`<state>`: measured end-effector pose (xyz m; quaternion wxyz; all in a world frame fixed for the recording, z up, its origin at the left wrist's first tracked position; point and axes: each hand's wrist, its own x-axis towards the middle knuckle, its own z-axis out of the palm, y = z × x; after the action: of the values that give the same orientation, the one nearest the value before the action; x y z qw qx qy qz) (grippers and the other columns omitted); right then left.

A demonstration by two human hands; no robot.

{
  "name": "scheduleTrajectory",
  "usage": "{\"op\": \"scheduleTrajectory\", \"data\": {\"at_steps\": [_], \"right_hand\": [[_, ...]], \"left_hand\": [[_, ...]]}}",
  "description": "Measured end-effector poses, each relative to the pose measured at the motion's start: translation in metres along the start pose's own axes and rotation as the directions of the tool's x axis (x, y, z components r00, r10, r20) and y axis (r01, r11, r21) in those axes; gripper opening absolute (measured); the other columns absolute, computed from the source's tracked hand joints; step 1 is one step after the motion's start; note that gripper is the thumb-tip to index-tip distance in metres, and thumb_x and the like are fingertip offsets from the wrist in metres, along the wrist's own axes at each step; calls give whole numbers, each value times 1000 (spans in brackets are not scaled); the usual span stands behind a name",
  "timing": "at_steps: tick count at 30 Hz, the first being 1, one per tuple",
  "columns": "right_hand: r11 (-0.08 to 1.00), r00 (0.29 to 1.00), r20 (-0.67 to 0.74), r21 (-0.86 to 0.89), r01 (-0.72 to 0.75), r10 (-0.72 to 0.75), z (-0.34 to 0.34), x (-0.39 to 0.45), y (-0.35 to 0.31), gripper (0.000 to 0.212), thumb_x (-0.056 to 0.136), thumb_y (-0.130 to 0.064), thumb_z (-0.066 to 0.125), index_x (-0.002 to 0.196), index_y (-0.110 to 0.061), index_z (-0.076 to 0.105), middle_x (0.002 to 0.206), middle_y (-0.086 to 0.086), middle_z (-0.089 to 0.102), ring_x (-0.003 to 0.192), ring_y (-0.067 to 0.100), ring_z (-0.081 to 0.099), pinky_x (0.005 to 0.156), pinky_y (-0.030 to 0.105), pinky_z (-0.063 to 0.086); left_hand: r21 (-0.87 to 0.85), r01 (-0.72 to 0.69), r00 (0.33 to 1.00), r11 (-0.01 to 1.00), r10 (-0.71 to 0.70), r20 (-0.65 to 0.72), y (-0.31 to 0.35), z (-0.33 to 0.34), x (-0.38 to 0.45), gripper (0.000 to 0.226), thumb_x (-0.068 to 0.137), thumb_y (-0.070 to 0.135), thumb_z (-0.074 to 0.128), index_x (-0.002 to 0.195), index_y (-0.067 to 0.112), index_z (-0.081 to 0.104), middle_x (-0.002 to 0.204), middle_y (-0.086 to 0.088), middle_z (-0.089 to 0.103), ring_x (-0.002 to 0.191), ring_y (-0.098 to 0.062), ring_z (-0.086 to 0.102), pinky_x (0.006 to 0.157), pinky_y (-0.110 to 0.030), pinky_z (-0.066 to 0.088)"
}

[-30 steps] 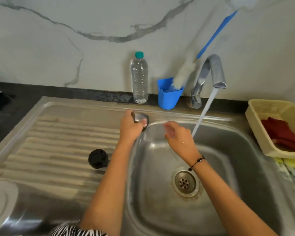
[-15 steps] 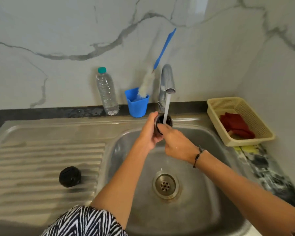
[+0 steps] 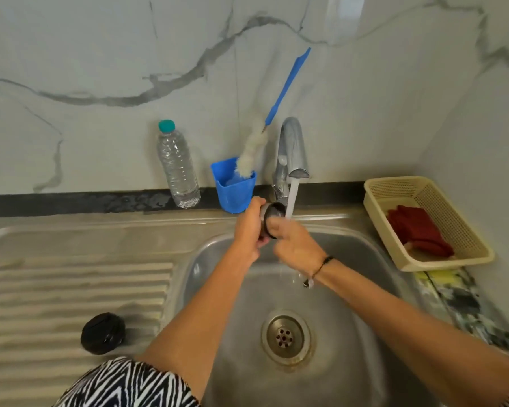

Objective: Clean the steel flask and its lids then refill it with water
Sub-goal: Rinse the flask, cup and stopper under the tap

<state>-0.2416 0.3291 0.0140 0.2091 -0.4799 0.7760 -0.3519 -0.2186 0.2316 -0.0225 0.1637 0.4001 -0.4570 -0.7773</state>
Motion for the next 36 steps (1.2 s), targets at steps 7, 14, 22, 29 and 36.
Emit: {"op": "scheduleTrajectory", "data": {"at_steps": [7, 14, 22, 29, 36], "right_hand": [[571, 918, 210, -730, 376, -336, -3, -7, 70, 25, 82, -7, 53, 106, -9, 60, 100, 11, 67, 98, 26, 64, 103, 36, 41], [968, 994, -55, -227, -107, 97, 33, -9, 52, 27, 73, 5, 51, 95, -6, 64, 106, 13, 64, 108, 28, 58, 105, 39, 40], [740, 955, 121, -608, 287, -271, 7, -20, 70, 25, 73, 5, 59, 97, -3, 57, 89, 14, 61, 76, 26, 58, 61, 33, 51], [789, 915, -161, 575, -217, 369, 23, -3, 44, 18, 81, 5, 44, 89, 6, 60, 79, 20, 61, 79, 31, 61, 80, 49, 51], [914, 972, 67, -332, 234, -224, 14, -29, 57, 22, 85, 8, 45, 94, -8, 57, 88, 8, 59, 80, 21, 58, 74, 32, 51]], "left_hand": [[267, 137, 974, 954, -179, 139, -10, -9, 2, 31, 93, 41, 46, 86, 14, 60, 60, -2, 59, 48, -11, 55, 42, -19, 40], [211, 47, 993, 976, -69, 95, -27, 2, 11, 24, 89, 37, 49, 75, 19, 58, 65, -1, 56, 63, -16, 49, 55, -26, 37], [482, 121, 941, 868, -255, 222, 0, -8, -2, 42, 95, 40, 38, 74, 12, 60, 55, -5, 59, 49, -15, 51, 41, -23, 35], [27, -274, 955, 961, 269, 128, -34, 5, -7, 22, 96, 23, 44, 84, 23, 63, 81, -3, 58, 76, -18, 54, 64, -31, 46], [59, 3, 1000, 998, -4, 27, -19, 7, -7, 35, 91, 15, 46, 65, 16, 69, 62, -4, 66, 65, -21, 61, 66, -33, 50]]}}
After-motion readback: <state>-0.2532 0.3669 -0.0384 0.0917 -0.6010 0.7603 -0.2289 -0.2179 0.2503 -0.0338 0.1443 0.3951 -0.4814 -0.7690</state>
